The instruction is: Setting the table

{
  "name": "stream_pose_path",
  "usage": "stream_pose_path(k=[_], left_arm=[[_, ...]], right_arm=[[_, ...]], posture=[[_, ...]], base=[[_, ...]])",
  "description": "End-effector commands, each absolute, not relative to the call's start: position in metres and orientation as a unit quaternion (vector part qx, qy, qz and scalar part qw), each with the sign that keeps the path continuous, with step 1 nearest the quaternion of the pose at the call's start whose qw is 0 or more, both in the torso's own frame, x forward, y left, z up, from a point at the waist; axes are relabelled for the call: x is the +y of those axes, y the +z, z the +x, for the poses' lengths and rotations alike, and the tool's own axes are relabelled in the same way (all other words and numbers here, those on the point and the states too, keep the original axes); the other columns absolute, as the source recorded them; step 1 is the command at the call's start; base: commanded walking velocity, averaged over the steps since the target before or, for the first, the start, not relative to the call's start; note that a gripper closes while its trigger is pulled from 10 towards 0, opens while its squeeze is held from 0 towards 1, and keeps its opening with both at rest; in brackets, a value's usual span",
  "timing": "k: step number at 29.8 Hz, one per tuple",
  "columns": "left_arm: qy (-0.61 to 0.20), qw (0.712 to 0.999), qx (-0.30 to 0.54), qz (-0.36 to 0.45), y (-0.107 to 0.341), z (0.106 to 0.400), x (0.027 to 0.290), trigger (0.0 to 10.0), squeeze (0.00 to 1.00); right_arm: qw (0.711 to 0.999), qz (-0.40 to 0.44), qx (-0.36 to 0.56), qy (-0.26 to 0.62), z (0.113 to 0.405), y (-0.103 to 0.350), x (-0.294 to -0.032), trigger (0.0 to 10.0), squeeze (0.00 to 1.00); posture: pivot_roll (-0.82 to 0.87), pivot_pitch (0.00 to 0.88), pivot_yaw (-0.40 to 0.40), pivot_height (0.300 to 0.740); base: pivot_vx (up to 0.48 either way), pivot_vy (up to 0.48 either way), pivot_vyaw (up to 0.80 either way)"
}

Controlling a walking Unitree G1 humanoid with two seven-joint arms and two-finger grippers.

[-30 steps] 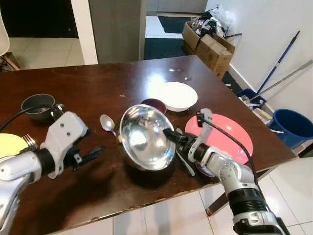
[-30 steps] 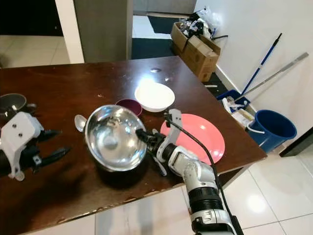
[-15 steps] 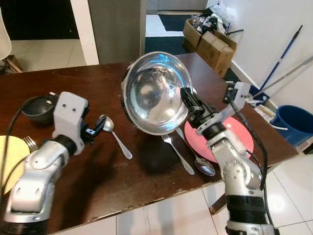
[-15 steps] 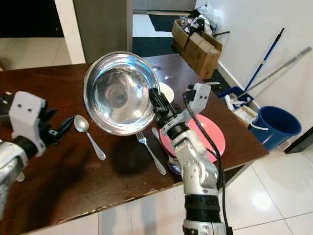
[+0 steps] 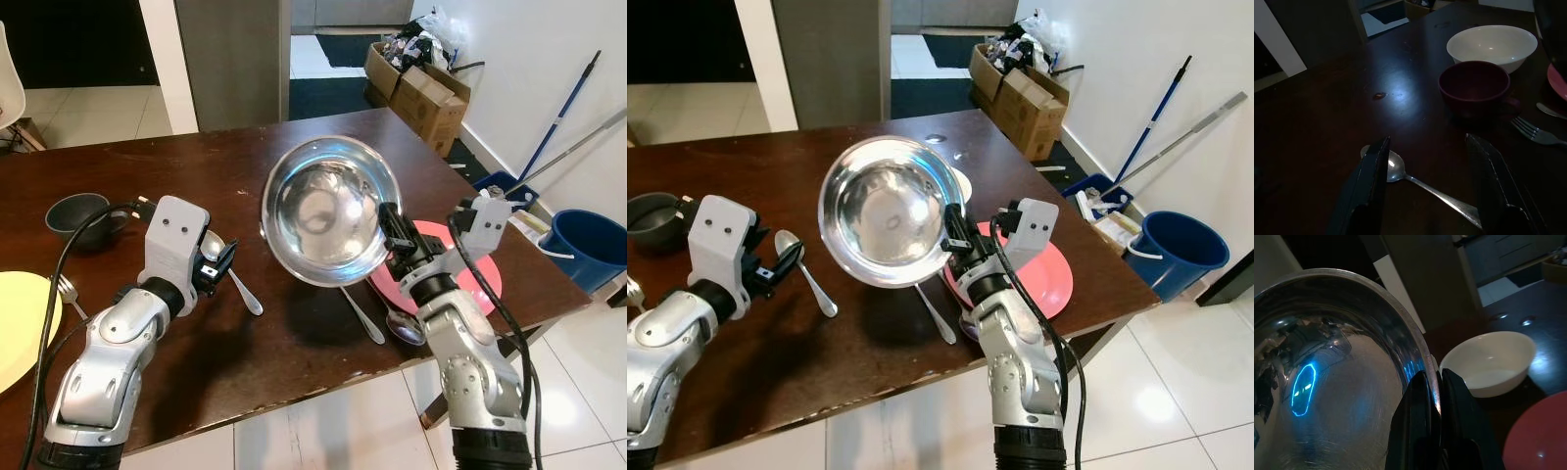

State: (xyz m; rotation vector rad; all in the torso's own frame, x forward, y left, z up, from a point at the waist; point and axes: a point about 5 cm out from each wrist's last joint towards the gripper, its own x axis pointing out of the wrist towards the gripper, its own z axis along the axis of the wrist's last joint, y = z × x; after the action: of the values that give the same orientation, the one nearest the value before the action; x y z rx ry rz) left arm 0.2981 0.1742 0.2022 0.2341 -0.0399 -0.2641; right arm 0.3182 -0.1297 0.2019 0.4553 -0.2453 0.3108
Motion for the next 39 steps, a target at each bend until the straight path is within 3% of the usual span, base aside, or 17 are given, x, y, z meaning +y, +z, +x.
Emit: stream_pose_path(k=[1,12,39], left_arm=[[-0.131,0.985,0.008,0.115,0.192,0.296,0.184,10.0,0.00],[-0.133,0.985,0.011,0.110,0.189,0.296,0.177,10.0,0.00],[-0.145,0.985,0.001,0.090,0.190,0.310,0.153,10.0,0.00]], right_arm=[[0.960,0.222,-0.114,0.129,0.319,0.195,-0.136,10.0,0.00],[0.964,0.212,-0.103,0.127,0.318,0.190,-0.133,10.0,0.00],[0.965,0.204,-0.100,0.128,0.318,0.192,-0.132,10.0,0.00]], posture=[[-0.01,0.034,0.057,0.740],[-0.01,0.043,0.059,0.740],[-0.02,0.049,0.052,0.740]], base=[[0.000,0.000,0.00],[0.000,0.000,0.00],[0.000,0.000,-0.79]])
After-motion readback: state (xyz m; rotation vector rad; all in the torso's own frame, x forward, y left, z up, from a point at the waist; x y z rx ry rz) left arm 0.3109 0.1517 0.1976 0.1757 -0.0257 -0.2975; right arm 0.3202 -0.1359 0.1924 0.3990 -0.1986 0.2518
